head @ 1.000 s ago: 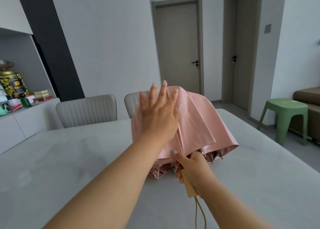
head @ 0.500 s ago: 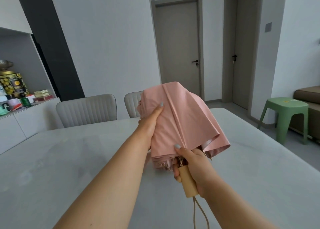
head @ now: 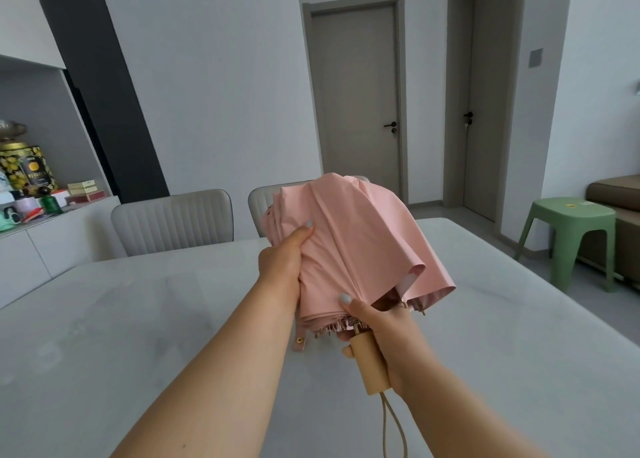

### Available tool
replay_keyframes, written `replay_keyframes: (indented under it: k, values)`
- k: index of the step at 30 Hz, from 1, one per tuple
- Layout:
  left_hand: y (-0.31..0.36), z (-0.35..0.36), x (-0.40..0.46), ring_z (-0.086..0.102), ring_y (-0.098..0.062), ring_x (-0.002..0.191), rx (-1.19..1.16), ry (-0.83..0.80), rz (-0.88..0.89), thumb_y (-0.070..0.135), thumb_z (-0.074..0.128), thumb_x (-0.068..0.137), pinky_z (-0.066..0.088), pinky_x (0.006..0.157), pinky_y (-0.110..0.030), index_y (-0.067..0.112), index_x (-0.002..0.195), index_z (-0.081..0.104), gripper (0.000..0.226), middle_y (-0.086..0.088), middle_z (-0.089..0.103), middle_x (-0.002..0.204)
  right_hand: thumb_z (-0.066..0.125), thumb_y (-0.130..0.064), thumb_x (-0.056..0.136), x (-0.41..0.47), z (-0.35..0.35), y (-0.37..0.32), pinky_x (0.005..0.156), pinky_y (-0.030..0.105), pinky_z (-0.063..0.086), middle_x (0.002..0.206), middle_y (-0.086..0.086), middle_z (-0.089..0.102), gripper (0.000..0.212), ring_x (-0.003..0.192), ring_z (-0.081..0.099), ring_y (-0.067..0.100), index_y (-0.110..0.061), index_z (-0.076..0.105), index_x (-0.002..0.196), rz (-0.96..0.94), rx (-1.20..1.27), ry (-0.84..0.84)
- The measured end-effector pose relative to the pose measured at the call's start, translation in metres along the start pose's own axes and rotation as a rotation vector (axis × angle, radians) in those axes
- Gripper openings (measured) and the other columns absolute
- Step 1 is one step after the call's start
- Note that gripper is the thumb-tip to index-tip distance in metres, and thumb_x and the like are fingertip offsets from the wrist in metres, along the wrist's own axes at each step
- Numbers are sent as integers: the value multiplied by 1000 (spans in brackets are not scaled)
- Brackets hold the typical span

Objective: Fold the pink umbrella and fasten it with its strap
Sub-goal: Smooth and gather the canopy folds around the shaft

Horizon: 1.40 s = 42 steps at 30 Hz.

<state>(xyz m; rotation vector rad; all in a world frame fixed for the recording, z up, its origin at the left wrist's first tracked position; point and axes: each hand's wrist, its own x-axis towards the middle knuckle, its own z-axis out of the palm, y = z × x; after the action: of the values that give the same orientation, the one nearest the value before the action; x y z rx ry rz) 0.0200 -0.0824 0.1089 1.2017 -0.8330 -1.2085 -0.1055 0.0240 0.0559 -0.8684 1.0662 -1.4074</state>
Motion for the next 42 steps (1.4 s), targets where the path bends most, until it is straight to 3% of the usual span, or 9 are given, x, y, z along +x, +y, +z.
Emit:
replay_keyframes:
  k: [5,9,14,18,21,27,31,37,42]
  values:
    - [-1,6,-5,69,-29,88,10,-31,19,37,86,63,57,85,-41,6,114,63,64,-11,71,102,76,-19,75,1,-9,-5,48,30,50,86,16,74,35,74,72,34,-5,62,103,160,43,-153]
    - [-4,14,-8,69,-27,87,69,-41,43,43,85,63,56,86,-42,9,106,64,59,-9,71,100,67,-14,82,2,-14,-4,41,26,41,68,21,64,17,49,56,27,0,60,81,109,53,-219]
    - [10,16,-13,62,-30,107,262,23,97,69,80,44,51,95,-45,9,134,46,114,-9,60,125,64,-20,86,6,-15,0,44,27,40,54,18,54,23,42,43,24,1,56,78,95,3,-218]
    - [38,18,-23,35,-33,134,653,348,806,43,71,80,31,109,-40,2,143,34,84,-15,41,144,64,-22,88,7,-14,3,46,27,42,54,17,56,26,41,46,22,1,57,78,73,-47,-188]
    - [70,35,-28,44,-27,128,769,201,1163,30,60,92,30,105,-28,4,129,54,46,-12,52,134,64,-24,88,7,-12,6,49,29,43,52,15,58,30,41,46,21,-2,58,69,51,-123,-168]
    - [98,63,-22,55,-36,106,1207,-20,846,49,32,100,37,77,-35,-5,99,61,61,-21,62,107,61,-23,90,5,-10,6,50,26,44,49,13,57,26,39,47,20,-1,59,76,33,-196,-162]
    - [109,59,-18,58,-34,88,1052,-193,661,52,41,95,41,73,-35,13,71,51,47,-7,54,75,62,-22,89,5,-10,6,48,24,44,49,13,57,29,38,46,20,-3,57,69,53,-220,-167]
    - [116,59,-14,62,-13,84,1016,-337,551,55,62,83,44,70,-26,12,86,70,44,4,66,93,65,-21,87,4,-8,9,47,25,45,49,13,58,28,37,46,21,0,59,69,88,-221,-174]
    - [124,56,-22,68,-18,86,956,-460,415,61,61,79,50,79,-31,14,89,76,50,-1,74,91,67,-15,85,2,-7,8,42,24,43,48,14,56,20,34,46,19,2,58,79,88,-174,-141]
